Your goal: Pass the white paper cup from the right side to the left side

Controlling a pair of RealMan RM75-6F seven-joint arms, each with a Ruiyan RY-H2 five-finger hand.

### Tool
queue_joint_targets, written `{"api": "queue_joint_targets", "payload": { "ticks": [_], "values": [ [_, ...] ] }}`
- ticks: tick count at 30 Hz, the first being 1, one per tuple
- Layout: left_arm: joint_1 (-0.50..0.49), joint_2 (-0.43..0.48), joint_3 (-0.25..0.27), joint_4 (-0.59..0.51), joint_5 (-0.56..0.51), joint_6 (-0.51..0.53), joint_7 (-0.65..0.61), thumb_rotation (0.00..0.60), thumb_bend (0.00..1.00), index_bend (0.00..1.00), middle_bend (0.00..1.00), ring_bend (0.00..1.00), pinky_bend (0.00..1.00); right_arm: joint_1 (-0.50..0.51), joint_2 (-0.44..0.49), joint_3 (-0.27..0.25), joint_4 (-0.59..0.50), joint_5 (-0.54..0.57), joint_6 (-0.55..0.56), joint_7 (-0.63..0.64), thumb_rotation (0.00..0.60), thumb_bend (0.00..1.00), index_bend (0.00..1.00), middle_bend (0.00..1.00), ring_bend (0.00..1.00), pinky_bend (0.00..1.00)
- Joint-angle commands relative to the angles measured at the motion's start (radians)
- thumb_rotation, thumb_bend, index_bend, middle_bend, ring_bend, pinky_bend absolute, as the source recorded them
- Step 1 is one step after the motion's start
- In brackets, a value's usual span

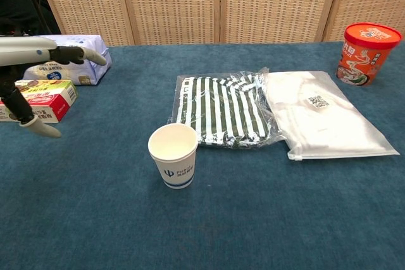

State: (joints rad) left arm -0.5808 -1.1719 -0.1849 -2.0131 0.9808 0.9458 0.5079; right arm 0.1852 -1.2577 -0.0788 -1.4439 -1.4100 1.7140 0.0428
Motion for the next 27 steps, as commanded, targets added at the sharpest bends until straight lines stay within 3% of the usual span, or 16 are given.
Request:
{"api": "queue_joint_targets", "payload": {
  "ticks": [1, 13, 23, 27],
  "values": [
    [-0.201, -0.015, -0.039, -0.050, -0.289, -0.062, 0.178, 0.600, 0.05, 0.11, 0.00, 0.00, 0.00, -0.013, 0.008, 0.015, -0.001, -0.008, -0.001, 0.016, 0.600, 0.11, 0.00, 0.00, 0.00, 0.00],
    [-0.487, -0.078, -0.039, -0.107, -0.655, 0.036, 0.340, 0.600, 0.08, 0.11, 0.00, 0.00, 0.00, -0.045, 0.021, 0.052, -0.006, -0.051, -0.012, 0.043, 0.600, 0.11, 0.00, 0.00, 0.00, 0.00],
    [-0.617, -0.138, 0.008, -0.112, -0.794, 0.107, 0.396, 0.600, 0.08, 0.11, 0.00, 0.00, 0.00, -0.069, 0.027, 0.082, -0.007, -0.074, -0.023, 0.060, 0.600, 0.11, 0.00, 0.00, 0.00, 0.00],
    [-0.646, -0.174, 0.034, -0.091, -0.804, 0.129, 0.412, 0.600, 0.08, 0.11, 0.00, 0.00, 0.00, -0.078, 0.030, 0.092, -0.007, -0.081, -0.028, 0.067, 0.600, 0.11, 0.00, 0.00, 0.00, 0.00]
  ]
}}
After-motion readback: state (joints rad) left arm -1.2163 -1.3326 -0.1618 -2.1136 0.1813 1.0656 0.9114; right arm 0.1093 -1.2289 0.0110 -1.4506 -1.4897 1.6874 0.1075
